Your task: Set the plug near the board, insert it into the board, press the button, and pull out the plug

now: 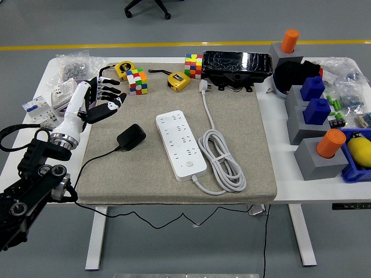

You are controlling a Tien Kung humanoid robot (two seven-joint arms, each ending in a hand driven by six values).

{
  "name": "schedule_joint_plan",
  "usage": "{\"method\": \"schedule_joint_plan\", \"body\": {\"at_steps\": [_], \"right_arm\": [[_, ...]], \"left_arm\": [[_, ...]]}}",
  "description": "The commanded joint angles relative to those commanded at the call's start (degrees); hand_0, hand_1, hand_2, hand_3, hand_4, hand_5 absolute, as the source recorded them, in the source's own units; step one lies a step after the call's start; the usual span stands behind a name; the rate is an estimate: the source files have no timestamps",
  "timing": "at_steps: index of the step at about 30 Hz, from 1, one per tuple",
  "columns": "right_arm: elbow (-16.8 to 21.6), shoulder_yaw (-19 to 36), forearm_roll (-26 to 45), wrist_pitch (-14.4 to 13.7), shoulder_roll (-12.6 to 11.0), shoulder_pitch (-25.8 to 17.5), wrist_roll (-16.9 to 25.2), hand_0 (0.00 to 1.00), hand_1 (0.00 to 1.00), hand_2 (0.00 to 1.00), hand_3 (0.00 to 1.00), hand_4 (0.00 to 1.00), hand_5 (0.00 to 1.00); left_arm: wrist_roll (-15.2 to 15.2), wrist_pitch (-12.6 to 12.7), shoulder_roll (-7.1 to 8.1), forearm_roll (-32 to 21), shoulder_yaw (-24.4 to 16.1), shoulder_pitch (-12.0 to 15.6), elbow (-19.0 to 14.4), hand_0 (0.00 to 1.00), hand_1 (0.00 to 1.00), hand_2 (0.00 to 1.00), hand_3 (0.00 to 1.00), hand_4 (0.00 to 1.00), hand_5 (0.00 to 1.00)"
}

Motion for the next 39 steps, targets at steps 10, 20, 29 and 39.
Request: {"method": "schedule_joint_plan", "body": {"at_steps": [10, 20, 29, 39], "right_arm": [[0.0, 0.1, 0.0, 0.0, 0.1, 0.0, 0.0, 0.577, 0.636, 0.627, 0.553, 0.895, 0.425], [0.0, 0.1, 0.0, 0.0, 0.1, -0.1, 0.0, 0.577, 0.636, 0.629, 0.554, 0.895, 0.425], [-0.1, 0.1, 0.1, 0.0, 0.1, -0.1, 0.0, 0.577, 0.637, 0.629, 0.554, 0.896, 0.425], [-0.1, 0.2, 0.0, 0.0, 0.1, -0.2, 0.0, 0.577, 0.637, 0.629, 0.554, 0.896, 0.426]], "left_arm": [[0.1, 0.0, -0.09, 0.0, 0.0, 0.1, 0.0, 0.498, 0.518, 0.527, 0.583, 0.754, 0.194], [0.1, -0.1, -0.21, 0.0, 0.0, 0.1, 0.0, 0.500, 0.520, 0.527, 0.583, 0.755, 0.197], [0.1, -0.1, -0.27, 0.1, 0.0, 0.1, 0.1, 0.499, 0.518, 0.527, 0.582, 0.754, 0.196], [0.1, -0.1, -0.27, 0.1, 0.0, 0.1, 0.0, 0.498, 0.518, 0.527, 0.583, 0.754, 0.196]]}}
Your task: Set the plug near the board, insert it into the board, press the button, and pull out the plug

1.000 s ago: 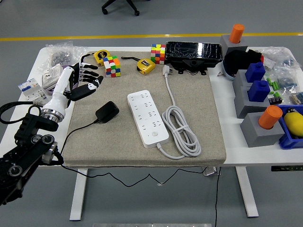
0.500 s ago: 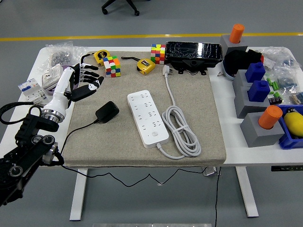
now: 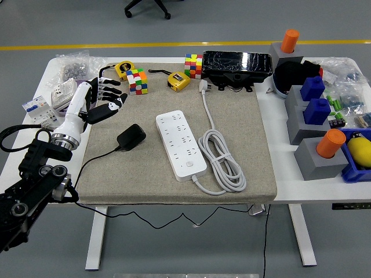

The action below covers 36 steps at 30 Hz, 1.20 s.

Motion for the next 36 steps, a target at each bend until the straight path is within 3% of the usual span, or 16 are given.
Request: {"method": "schedule_joint_plan", "body": {"at_steps": [36], "right_arm": [[0.1, -0.4, 0.0, 0.0, -0.1, 0.2, 0.1, 0.575, 0.638, 0.629, 0.555, 0.896, 0.425]], "left_arm": [[0.0, -0.1, 0.51, -0.1, 0.5, -0.5, -0.1, 0.498, 0.518, 0.527, 0.582, 0.754, 0.195]]}}
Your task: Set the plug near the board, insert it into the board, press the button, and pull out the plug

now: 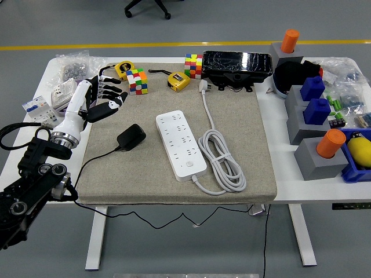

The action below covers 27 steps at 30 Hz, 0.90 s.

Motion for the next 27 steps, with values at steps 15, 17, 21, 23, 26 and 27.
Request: {"method": "schedule_joint_plan", "body": {"at_steps": [15, 17, 21, 23, 26, 27], "right_arm": [[-0.1, 0.3, 0.0, 0.0, 0.2, -0.4, 0.0, 0.575, 0.636, 0.629, 0.554, 0.896, 0.426], [-0.1, 0.3, 0.0, 0.0, 0.2, -0.4, 0.0, 0.579, 0.636, 0.629, 0.554, 0.896, 0.427], [-0.2, 0.3, 0.0, 0.0, 0.2, -0.5, 0.0, 0.579, 0.636, 0.629, 0.554, 0.896, 0.427], [-0.2, 0.3, 0.0, 0.0, 0.2, -0.5, 0.0, 0.576, 0.637, 0.629, 0.554, 0.896, 0.427], [-0.1, 0.2, 0.0, 0.0, 0.2, -0.5, 0.0, 0.576, 0.637, 0.629, 0.554, 0.896, 0.427], [-0.1, 0.2, 0.0, 0.0, 0.2, -0.4, 0.0, 0.576, 0.637, 0.629, 0.554, 0.896, 0.427]], "left_arm": [[0.1, -0.1, -0.46, 0.1, -0.2, 0.5, 0.0, 0.498, 0.518, 0.527, 0.582, 0.753, 0.194], [0.1, -0.1, -0.49, 0.1, -0.3, 0.5, 0.0, 0.498, 0.518, 0.527, 0.582, 0.754, 0.195], [0.1, -0.1, -0.48, 0.1, -0.4, 0.5, 0.0, 0.498, 0.518, 0.527, 0.582, 0.754, 0.195], [0.1, -0.1, -0.48, 0.1, -0.4, 0.5, 0.0, 0.498, 0.518, 0.527, 0.582, 0.754, 0.195], [0.1, -0.1, -0.51, 0.1, -0.5, 0.5, 0.0, 0.498, 0.518, 0.527, 0.582, 0.754, 0.195], [0.1, -0.1, -0.53, 0.1, -0.5, 0.4, 0.0, 0.498, 0.518, 0.527, 0.582, 0.754, 0.195]]}}
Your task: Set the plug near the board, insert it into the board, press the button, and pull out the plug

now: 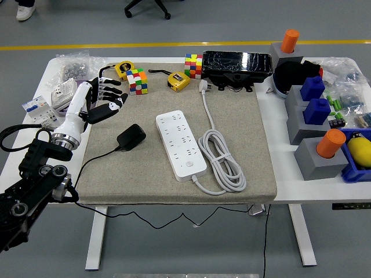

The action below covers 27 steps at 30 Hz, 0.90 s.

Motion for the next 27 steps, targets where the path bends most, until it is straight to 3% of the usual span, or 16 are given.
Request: {"method": "schedule_joint_plan", "body": {"at_steps": [27], "right_arm": [[-0.1, 0.1, 0.0, 0.0, 0.0, 0.1, 0.0, 0.576, 0.637, 0.628, 0.554, 0.896, 0.425]], "left_arm": [[0.1, -0.1, -0.01, 0.1, 0.1, -0.1, 0.0, 0.499, 0.519, 0.527, 0.581, 0.753, 0.196]]}}
